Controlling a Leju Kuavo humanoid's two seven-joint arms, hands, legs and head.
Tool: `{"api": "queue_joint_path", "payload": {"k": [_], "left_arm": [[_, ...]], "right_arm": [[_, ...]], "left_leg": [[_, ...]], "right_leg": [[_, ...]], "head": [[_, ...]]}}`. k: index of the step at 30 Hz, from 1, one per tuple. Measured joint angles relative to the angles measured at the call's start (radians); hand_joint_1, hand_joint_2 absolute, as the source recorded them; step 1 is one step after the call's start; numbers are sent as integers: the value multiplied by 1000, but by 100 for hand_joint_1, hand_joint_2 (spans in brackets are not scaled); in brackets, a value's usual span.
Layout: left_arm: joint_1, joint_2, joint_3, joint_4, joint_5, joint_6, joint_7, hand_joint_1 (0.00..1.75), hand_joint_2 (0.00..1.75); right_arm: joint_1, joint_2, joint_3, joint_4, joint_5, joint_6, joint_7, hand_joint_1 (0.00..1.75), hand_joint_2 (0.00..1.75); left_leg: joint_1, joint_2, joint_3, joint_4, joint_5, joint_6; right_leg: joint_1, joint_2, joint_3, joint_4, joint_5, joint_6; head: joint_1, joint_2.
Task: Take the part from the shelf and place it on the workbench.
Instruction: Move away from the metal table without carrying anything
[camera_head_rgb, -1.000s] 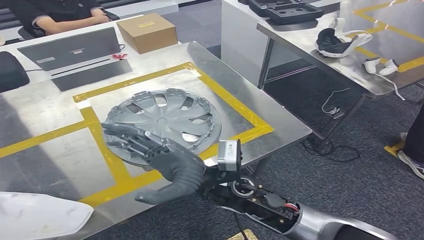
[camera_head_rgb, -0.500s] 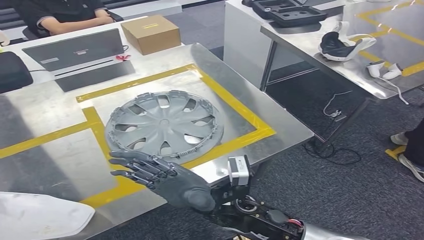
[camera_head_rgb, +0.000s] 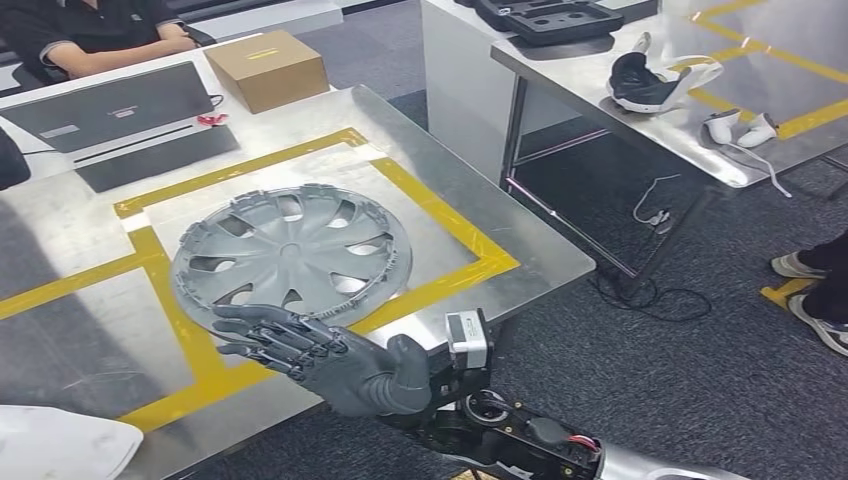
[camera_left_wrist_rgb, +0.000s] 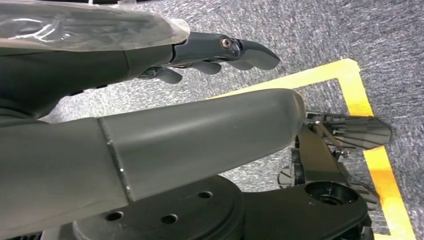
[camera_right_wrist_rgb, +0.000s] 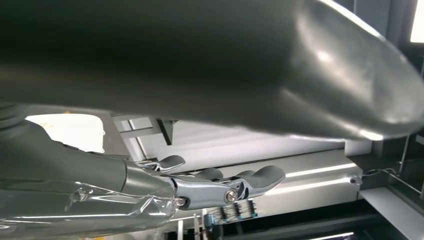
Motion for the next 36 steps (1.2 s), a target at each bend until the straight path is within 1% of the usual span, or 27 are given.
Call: {"api": "queue_joint_path", "payload": {"k": [2,3,5,6,7,8,10,11,12,13,15,16,17,18,19,21,22,23,25,26,27,28,31,32,33,35,36], "left_arm": [[0,0,0,0,0,0,0,0,0],[0,0,0,0,0,0,0,0,0],[0,2,0,0,0,0,0,0,0],[0,2,0,0,0,-1,0,0,0],[-1,1,0,0,0,-1,0,0,0],[-1,-1,0,0,0,-2,0,0,0],[0,-1,0,0,-1,-5,0,0,0],[0,-1,0,0,-2,-6,1,0,0],[1,-1,0,0,-3,-7,2,0,0],[1,-2,0,0,-4,-7,2,0,0],[1,-1,0,1,-6,-8,4,0,0],[0,0,0,1,-7,-8,4,0,0],[-1,1,0,1,-7,-8,5,0,0],[-1,2,0,2,-8,-8,6,0,0],[-1,0,0,2,-8,-8,7,0,0],[0,-2,0,2,-10,-8,8,0,0],[-1,-2,0,2,-10,-7,8,0,0],[-1,-2,0,2,-10,-7,8,0,0],[-1,-2,0,2,-11,-7,8,0,0],[0,-2,0,2,-11,-7,8,0,0],[0,-2,0,2,-11,-7,8,0,0],[0,-2,0,2,-11,-7,8,0,0],[-6,0,0,2,-11,-7,8,0,0],[-9,1,0,2,-11,-7,8,0,0],[-11,1,0,2,-12,-7,8,0,0],[-11,0,0,2,-12,-7,8,0,0],[-10,0,0,2,-12,-7,8,0,0]], "right_arm": [[0,0,-1,0,0,0,0,0,0],[0,0,-1,0,0,0,0,0,0],[0,0,-2,-1,0,0,-1,0,0],[0,0,-2,-1,-1,0,-1,0,0],[-1,-1,-3,-1,-1,1,-1,0,0],[0,-2,-4,-1,-2,0,-1,0,0],[4,-6,-6,-1,-2,-1,0,0,0],[7,-9,-7,0,-1,-2,2,0,0],[9,-11,-7,0,-1,-3,4,0,0],[10,-12,-8,0,0,-3,5,0,0],[10,-13,-9,0,0,-4,8,0,0],[10,-14,-9,-1,1,-4,8,0,0],[12,-14,-10,-2,1,-6,9,0,0],[13,-15,-11,-2,1,-7,9,0,0],[14,-15,-12,-3,1,-9,10,0,0],[15,-15,-14,-3,3,-11,11,0,0],[15,-15,-15,-4,3,-12,12,0,0],[15,-15,-15,-4,4,-13,13,0,0],[15,-15,-15,-5,4,-13,13,0,0],[16,-15,-15,-5,4,-14,14,0,0],[17,-16,-15,-5,4,-14,15,0,0],[18,-16,-15,-5,4,-14,15,0,0],[18,-16,-16,-6,4,-14,15,0,0],[18,-16,-16,-7,4,-14,15,0,0],[19,-16,-16,-8,4,-14,15,0,0],[19,-16,-17,-8,4,-14,16,0,0],[20,-17,-17,-8,4,-14,16,0,0]], "left_leg": [[1,0,-1,1,-1,-9],[-1,0,-1,1,-1,-4],[-1,3,14,-26,13,14],[1,5,26,-48,24,24],[4,9,37,-70,34,29],[8,12,43,-80,39,29],[11,13,44,-82,40,30],[13,14,43,-79,39,28],[16,13,43,-75,37,24],[22,12,42,-67,33,17],[31,9,33,-36,17,-7],[32,7,24,-19,11,-19],[32,5,15,-5,7,-29],[30,4,7,1,9,-37],[32,3,2,3,14,-44],[37,4,-12,21,0,-48],[36,4,-30,59,-29,-46],[33,4,-57,119,-70,-41],[21,4,-123,271,-151,-32],[16,3,-142,322,-171,-26],[10,3,-142,336,-172,-18],[4,3,-119,307,-155,-8],[-18,3,10,94,-88,26],[-24,2,32,51,-78,33],[-29,2,39,31,-74,38],[-32,3,32,25,-56,45],[-31,5,28,22,-46,50]], "right_leg": [[-1,0,1,-2,1,0],[-4,-1,4,-8,4,3],[-6,-3,12,-25,12,13],[-4,-5,11,-20,5,18],[-3,-6,-1,7,-15,21],[-3,-7,-23,60,-45,24],[-8,-7,-82,194,-103,35],[-11,-8,-99,233,-111,41],[-16,-8,-99,234,-99,48],[-22,-9,-78,191,-67,57],[-32,-8,-16,62,-12,74],[-33,-4,4,22,0,70],[-32,0,8,8,-1,61],[-28,4,2,15,-4,46],[-25,6,-4,21,-2,31],[-22,5,-17,24,7,12],[-20,3,-23,23,12,3],[-18,1,-30,22,18,-5],[-9,-3,-47,22,28,-18],[-4,-4,-56,22,34,-22],[1,-4,-65,22,41,-25],[6,-4,-72,22,48,-26],[14,-2,-87,22,67,-22],[15,-2,-89,21,73,-17],[15,-3,-90,19,80,-11],[13,-4,-91,11,92,1],[11,-4,-95,16,84,7]], "head": [[0,0],[0,0],[-4,0],[-2,0],[1,0],[8,0],[20,0],[24,0],[27,0],[29,0],[40,0],[47,0],[49,0],[48,0],[45,0],[33,0],[26,0],[17,0],[3,0],[-1,0],[-4,0],[-5,0],[-5,0],[-4,0],[-3,0],[-1,0],[-1,0]]}}
